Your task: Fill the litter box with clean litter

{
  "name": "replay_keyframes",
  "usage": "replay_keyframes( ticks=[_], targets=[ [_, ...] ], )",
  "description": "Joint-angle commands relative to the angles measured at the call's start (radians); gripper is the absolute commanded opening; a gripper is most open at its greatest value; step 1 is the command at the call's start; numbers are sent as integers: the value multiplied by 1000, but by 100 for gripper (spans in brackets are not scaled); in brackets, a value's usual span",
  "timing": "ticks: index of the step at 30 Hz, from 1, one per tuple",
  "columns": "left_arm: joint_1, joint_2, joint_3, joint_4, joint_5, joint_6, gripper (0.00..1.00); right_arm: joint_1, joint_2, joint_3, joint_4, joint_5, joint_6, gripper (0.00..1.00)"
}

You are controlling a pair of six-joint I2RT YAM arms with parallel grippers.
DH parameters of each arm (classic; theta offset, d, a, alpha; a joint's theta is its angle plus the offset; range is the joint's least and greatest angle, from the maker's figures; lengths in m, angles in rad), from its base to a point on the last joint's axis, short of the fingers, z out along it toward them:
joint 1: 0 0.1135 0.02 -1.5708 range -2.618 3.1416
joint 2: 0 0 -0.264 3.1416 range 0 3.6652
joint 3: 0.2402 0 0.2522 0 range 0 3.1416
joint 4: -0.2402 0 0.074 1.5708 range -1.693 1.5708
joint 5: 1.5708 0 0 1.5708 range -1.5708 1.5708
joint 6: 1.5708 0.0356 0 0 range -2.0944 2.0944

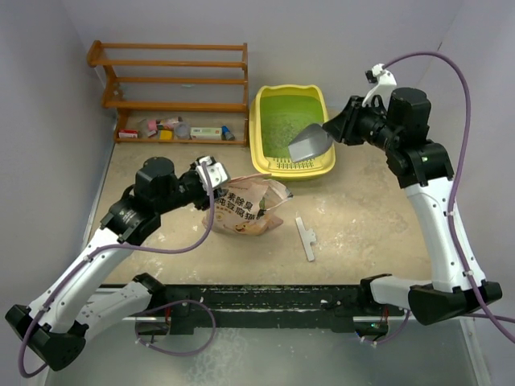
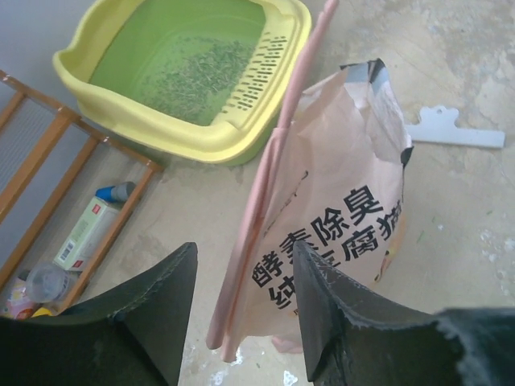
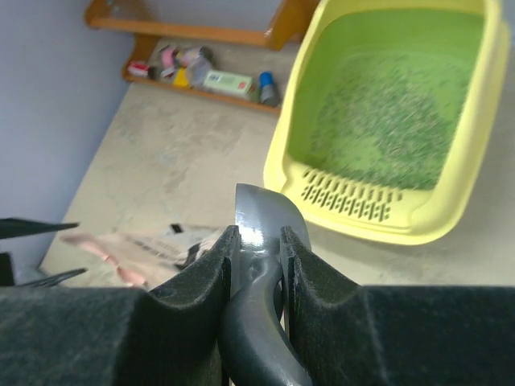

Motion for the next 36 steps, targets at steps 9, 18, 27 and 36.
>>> replay_keyframes(
  ticks=[9, 18, 27, 36],
  targets=[
    [3, 122, 113, -161, 65, 132, 59, 4, -41, -18, -104, -255, 62, 0],
    [3, 174, 142, -181, 30, 135, 25, 71, -2, -56, -158, -234, -13, 0],
    [3, 91, 70, -102, -51, 73, 0, 184, 72, -58, -100, -114, -14, 0],
    [3, -46, -119, 169, -136, -32, 0, 298, 118, -116, -5, 9, 6, 0]
  ],
)
